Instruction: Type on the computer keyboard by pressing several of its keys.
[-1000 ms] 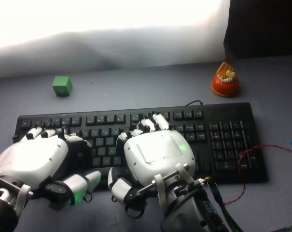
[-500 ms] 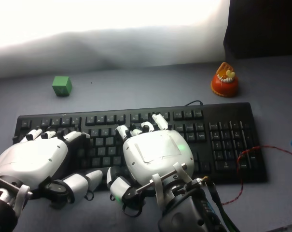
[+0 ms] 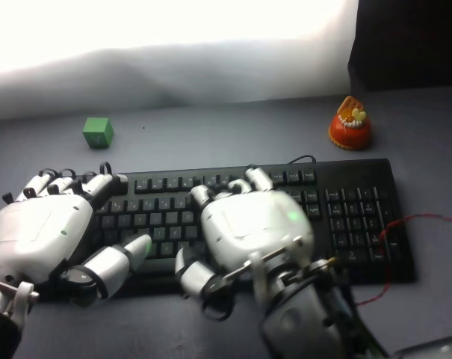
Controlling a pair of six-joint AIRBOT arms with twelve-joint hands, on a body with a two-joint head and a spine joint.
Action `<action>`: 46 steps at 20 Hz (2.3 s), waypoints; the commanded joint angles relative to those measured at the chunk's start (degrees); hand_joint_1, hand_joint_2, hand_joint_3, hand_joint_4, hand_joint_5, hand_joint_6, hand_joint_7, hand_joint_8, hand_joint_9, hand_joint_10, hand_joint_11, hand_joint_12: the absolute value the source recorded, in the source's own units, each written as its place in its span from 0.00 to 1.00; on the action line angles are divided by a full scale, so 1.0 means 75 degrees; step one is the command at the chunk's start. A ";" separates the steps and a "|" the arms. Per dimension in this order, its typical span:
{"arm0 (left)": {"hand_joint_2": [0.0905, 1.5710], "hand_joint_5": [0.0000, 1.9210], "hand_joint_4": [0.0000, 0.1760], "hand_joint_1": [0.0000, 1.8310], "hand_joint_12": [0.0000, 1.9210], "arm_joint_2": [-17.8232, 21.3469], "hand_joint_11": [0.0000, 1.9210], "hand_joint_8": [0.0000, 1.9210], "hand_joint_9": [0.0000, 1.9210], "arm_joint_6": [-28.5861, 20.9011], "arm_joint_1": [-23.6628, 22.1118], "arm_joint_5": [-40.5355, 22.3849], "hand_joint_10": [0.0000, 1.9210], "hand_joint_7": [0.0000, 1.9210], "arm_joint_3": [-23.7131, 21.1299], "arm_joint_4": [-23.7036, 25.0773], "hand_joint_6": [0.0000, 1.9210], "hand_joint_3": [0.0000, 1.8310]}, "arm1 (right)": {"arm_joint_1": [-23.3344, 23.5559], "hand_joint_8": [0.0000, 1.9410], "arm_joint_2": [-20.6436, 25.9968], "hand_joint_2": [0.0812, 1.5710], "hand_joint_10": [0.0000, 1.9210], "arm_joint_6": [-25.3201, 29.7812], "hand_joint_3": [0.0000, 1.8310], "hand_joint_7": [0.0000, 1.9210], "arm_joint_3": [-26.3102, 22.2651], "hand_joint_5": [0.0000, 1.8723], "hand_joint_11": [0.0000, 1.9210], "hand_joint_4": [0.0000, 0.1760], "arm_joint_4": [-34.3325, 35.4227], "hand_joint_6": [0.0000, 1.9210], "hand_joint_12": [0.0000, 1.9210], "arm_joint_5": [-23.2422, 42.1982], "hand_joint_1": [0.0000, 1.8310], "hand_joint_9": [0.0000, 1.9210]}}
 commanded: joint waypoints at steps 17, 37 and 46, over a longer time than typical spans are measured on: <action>0.70 0.05 0.23 0.46 0.74 -0.0498 0.00 0.00 0.04 -0.0104 -0.0037 0.0951 0.45 0.19 0.0736 0.0626 0.23 0.00 | 0.0229 0.00 0.2174 0.73 0.46 -0.0497 0.22 0.32 -0.1400 0.14 0.00 0.00 -0.0569 0.34 0.85 0.0205 0.31 0.16; 0.79 0.06 0.15 0.06 0.54 -0.0588 0.00 0.00 0.00 -0.0051 0.0104 0.0997 0.28 0.10 0.0720 0.0625 0.01 0.02 | 0.0174 0.00 0.2304 0.76 0.46 -0.0568 0.21 0.32 -0.1513 0.13 0.00 0.00 -0.0570 0.34 0.85 0.0202 0.27 0.16; 0.77 0.06 0.16 0.28 0.56 -0.0550 0.00 0.00 0.02 -0.0087 0.0091 0.0992 0.26 0.11 0.0719 0.0625 0.01 0.00 | 0.0178 0.00 0.2420 0.72 0.46 -0.0597 0.25 0.33 -0.1616 0.15 0.00 0.00 -0.0571 0.33 0.85 0.0202 0.30 0.18</action>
